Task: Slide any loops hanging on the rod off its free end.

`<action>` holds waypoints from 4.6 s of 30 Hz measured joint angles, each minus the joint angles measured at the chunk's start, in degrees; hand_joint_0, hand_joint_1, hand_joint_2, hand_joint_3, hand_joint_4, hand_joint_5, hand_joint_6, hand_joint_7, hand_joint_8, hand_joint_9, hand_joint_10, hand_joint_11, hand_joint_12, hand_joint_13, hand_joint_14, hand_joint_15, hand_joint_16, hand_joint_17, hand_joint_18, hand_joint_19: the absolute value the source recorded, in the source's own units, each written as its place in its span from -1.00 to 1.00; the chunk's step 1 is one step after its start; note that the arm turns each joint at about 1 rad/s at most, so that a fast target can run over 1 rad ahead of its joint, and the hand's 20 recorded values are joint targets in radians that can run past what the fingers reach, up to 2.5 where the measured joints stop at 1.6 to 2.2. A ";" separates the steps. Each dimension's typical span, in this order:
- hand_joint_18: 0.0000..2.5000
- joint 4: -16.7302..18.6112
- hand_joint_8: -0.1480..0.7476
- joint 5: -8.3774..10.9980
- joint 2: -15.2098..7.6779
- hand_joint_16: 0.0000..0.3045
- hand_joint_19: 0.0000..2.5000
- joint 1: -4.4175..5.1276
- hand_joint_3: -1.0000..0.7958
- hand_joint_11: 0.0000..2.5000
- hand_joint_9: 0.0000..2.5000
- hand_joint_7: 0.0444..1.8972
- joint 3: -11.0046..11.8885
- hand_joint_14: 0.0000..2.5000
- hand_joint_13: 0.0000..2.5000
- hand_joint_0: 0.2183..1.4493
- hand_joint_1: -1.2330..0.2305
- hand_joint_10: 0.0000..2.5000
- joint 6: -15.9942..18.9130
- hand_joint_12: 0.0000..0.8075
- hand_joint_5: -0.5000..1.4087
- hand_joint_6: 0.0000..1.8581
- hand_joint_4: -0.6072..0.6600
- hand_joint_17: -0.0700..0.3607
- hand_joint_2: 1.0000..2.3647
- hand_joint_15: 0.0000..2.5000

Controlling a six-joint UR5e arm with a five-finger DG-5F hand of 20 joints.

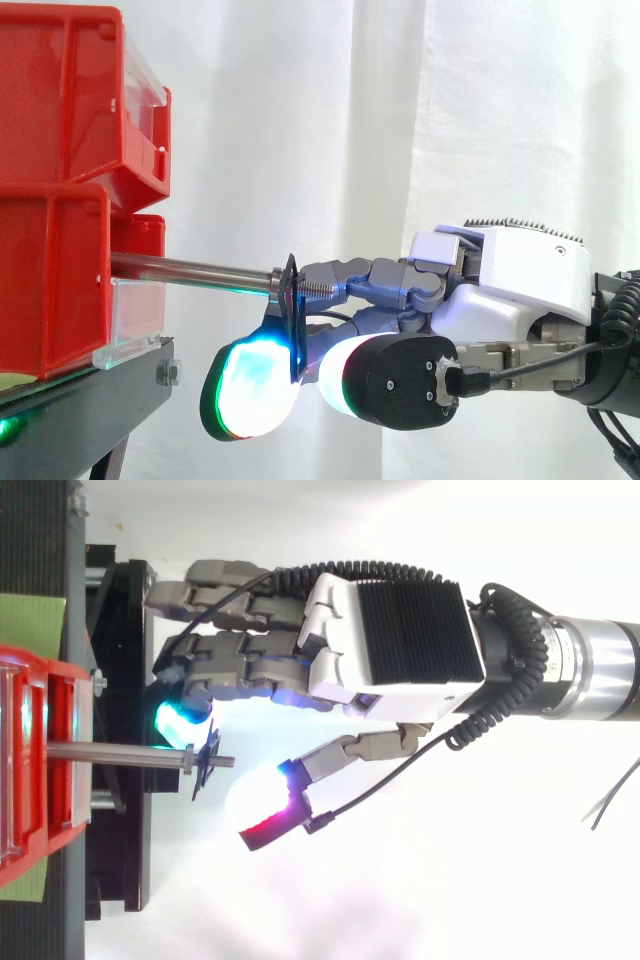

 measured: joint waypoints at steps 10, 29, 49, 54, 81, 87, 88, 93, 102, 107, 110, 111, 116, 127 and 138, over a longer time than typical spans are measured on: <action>-0.74 0.23 0.10 -0.61 0.04 -0.68 -1.00 -0.28 -0.33 -0.89 -0.51 0.16 0.00 -1.00 -0.63 -0.48 -0.08 -1.00 -0.05 -0.08 -0.63 -0.46 0.43 -0.16 -0.99 -1.00; -0.73 1.49 0.10 -0.87 0.03 -0.68 -1.00 -0.69 -0.33 -0.89 -0.50 0.17 0.02 -1.00 -0.62 -0.48 -0.08 -1.00 -0.16 -0.09 -0.63 -0.46 0.42 -0.17 -0.99 -1.00; -0.70 1.68 0.10 -1.04 0.04 -0.69 -1.00 -1.00 -0.34 -0.87 -0.49 0.45 0.17 -1.00 -0.61 -0.46 -0.15 -1.00 -0.07 -0.11 -0.61 -0.46 0.37 -0.18 -0.99 -1.00; -0.70 1.68 0.10 -1.02 0.03 -0.69 -0.99 -1.00 -0.35 -0.87 -0.48 0.45 0.26 -1.00 -0.61 -0.46 -0.12 -1.00 -0.14 -0.10 -0.61 -0.46 0.37 -0.18 -0.99 -1.00; -0.71 3.20 0.11 -1.45 -1.71 -0.69 -0.99 -0.64 -0.34 -0.87 -0.48 0.42 1.82 -1.00 -0.60 -0.48 -0.09 -1.00 -0.21 -0.10 -0.61 -0.46 0.37 -0.18 -0.99 -1.00; -0.70 3.47 0.11 -1.47 -1.85 -0.69 -0.99 -0.76 -0.35 -0.87 -0.48 0.43 1.94 -1.00 -0.60 -0.47 -0.08 -1.00 -0.16 -0.10 -0.60 -0.46 0.36 -0.18 -0.99 -1.00; -0.70 3.44 0.11 -1.48 -1.85 -0.69 -0.99 -0.78 -0.35 -0.86 -0.48 0.43 2.05 -1.00 -0.60 -0.47 -0.08 -1.00 -0.16 -0.10 -0.60 -0.46 0.36 -0.18 -0.99 -1.00; -0.70 3.28 0.11 -1.49 -1.86 -0.69 -0.99 -0.81 -0.35 -0.86 -0.48 0.46 2.41 -1.00 -0.60 -0.47 -0.08 -1.00 -0.16 -0.10 -0.60 -0.46 0.37 -0.18 -0.99 -1.00; -0.70 2.83 0.10 -1.43 -1.87 -0.70 -0.99 -0.69 -0.28 -0.87 -0.47 0.33 2.47 -1.00 -0.60 -0.43 -0.10 -1.00 -0.30 -0.12 -0.62 -0.35 0.35 -0.20 -0.98 -1.00; -0.70 2.85 0.10 -1.47 -1.87 -0.70 -0.99 -0.67 -0.22 -0.86 -0.47 0.22 2.47 -1.00 -0.60 -0.43 -0.10 -1.00 -0.28 -0.13 -0.63 -0.24 0.31 -0.20 -0.97 -1.00; -0.70 2.80 0.11 -1.49 -1.87 -0.70 -0.99 -0.73 -0.16 -0.86 -0.47 0.18 2.47 -1.00 -0.60 -0.44 -0.11 -1.00 -0.21 -0.12 -0.66 -0.16 0.32 -0.20 -0.97 -1.00; -0.69 2.77 0.11 -1.50 -1.87 -0.70 -0.99 -0.76 -0.12 -0.85 -0.47 0.16 2.47 -1.00 -0.60 -0.45 -0.12 -0.99 -0.19 -0.12 -0.67 -0.12 0.31 -0.20 -0.97 -1.00; -0.69 2.67 0.11 -1.88 -1.87 -0.70 -0.99 -0.81 -0.07 -0.85 -0.46 0.15 2.47 -1.00 -0.59 -0.46 -0.12 -0.99 -0.20 -0.12 -0.67 -0.08 0.27 -0.20 -0.96 -1.00; -0.69 2.61 0.11 -2.11 -1.80 -0.70 -0.99 -0.72 0.00 -0.84 -0.45 0.17 2.47 -1.00 -0.60 -0.47 -0.15 -0.99 -0.16 -0.12 -0.67 -0.05 0.16 -0.20 -0.96 -1.00; -0.69 1.77 0.10 -2.18 -1.72 -0.70 -0.99 -0.62 0.01 -0.84 -0.45 0.18 2.51 -1.00 -0.60 -0.46 -0.16 -0.99 -0.09 -0.12 -0.67 -0.05 0.18 -0.19 -0.96 -1.00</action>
